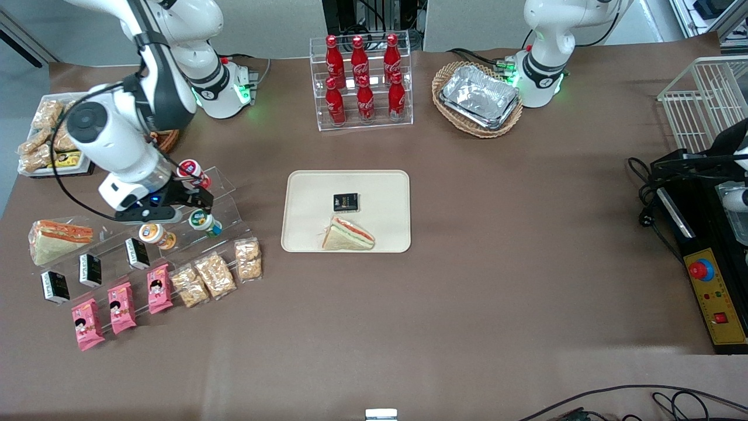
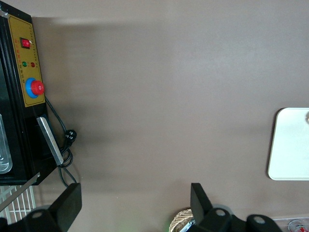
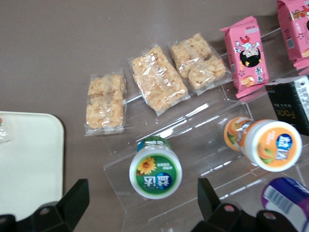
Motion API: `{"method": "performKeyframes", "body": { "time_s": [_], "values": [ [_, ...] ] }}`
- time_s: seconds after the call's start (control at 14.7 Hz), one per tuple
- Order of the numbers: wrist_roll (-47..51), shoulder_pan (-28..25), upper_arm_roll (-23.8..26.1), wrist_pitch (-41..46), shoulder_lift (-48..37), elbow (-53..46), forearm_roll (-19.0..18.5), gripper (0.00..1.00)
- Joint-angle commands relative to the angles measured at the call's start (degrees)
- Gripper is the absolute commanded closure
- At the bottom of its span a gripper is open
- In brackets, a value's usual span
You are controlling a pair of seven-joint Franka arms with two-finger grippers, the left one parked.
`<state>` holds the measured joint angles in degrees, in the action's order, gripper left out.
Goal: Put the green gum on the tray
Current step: 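Lower the right gripper and close it on the green gum bottle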
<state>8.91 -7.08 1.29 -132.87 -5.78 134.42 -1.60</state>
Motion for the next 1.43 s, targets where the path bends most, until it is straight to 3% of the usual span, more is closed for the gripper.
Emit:
{"method": "performKeyframes", "body": {
  "time_s": [0.0, 0.2, 0.61, 1.22, 1.29, 1.36],
  "values": [
    [1.90, -0.12, 0.29, -5.28, 2.35, 1.63, -2.00, 0.00],
    [1.90, -0.12, 0.29, -11.60, 2.97, 4.70, -4.55, 0.00],
    [1.73, 0.05, 0.29, -18.64, 3.06, 10.06, -4.99, 0.00],
    [0.85, 0.49, 0.20, -18.47, -0.46, 13.41, -5.08, 0.00],
    [0.85, 0.75, 0.20, -18.47, -0.46, 13.41, -5.08, 0.05],
    [0.93, 0.84, 0.20, -18.47, -0.46, 13.41, -5.08, 0.29]
  ]
}}
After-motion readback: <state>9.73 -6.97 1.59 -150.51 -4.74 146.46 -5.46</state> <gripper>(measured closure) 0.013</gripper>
